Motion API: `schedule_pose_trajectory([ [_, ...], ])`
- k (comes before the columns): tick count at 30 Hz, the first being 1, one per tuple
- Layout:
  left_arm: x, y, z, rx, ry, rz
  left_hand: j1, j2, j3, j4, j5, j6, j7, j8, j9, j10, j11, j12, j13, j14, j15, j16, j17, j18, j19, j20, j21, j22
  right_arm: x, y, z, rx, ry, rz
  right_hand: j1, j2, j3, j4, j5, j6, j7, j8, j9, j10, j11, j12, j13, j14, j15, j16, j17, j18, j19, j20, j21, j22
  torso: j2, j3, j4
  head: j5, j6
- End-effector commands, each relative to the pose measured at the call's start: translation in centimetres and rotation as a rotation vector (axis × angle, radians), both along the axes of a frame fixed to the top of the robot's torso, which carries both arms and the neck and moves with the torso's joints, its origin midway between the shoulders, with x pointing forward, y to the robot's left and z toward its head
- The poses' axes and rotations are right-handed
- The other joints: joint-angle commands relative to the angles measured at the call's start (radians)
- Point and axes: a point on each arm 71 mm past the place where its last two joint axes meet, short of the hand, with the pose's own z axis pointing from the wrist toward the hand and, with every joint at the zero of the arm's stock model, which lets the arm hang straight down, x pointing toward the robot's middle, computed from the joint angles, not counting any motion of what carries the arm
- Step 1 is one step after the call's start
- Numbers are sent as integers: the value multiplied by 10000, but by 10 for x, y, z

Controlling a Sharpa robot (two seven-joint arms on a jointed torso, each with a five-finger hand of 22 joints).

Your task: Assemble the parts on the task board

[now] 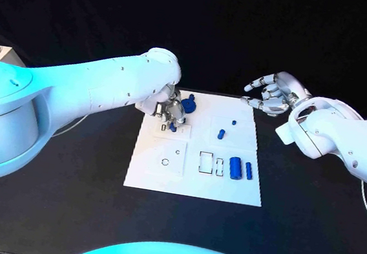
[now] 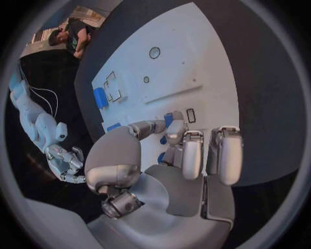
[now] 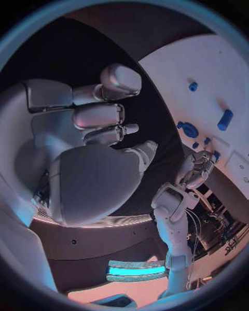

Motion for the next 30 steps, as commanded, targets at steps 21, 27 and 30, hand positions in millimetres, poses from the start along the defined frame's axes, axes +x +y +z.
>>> schedule_pose_trajectory([
  [21,-4,-2,-5,68,172,-224,5,64,2417,-2496,69,399,-335,49,40,46,-8,30,-5,1038,-54,33,2634,-3,270,-47,22,1573,-1,0,0,-56,-25,154,-89,-24,57,19,-15,-68,7,33,17,-37,5,-39,748,196,-25,-60,10,179,42,4,-30,147,0,-10,0,-7,-17],
  [27,-5,-4,-5,120,88,-319,-24,36,2297,-2442,63,404,-321,24,81,11,1,-20,-88,1038,-47,33,2634,3,254,-46,7,1550,-1,0,0,-58,-18,151,-89,-24,57,19,-15,-68,7,33,17,-37,5,-39,748,196,-25,-60,10,179,42,4,-30,147,-10,-8,1,-12,-26],
  [30,-5,-5,-5,116,87,-338,-60,47,1952,-2280,-20,433,-345,20,198,50,-12,-51,-123,1038,-39,33,2634,1,255,-29,-8,1548,-1,0,0,-57,-16,157,-89,-24,57,19,-15,-68,7,33,17,-37,5,-39,748,196,-25,-60,10,179,42,4,-30,147,-6,-6,6,-20,-27],
])
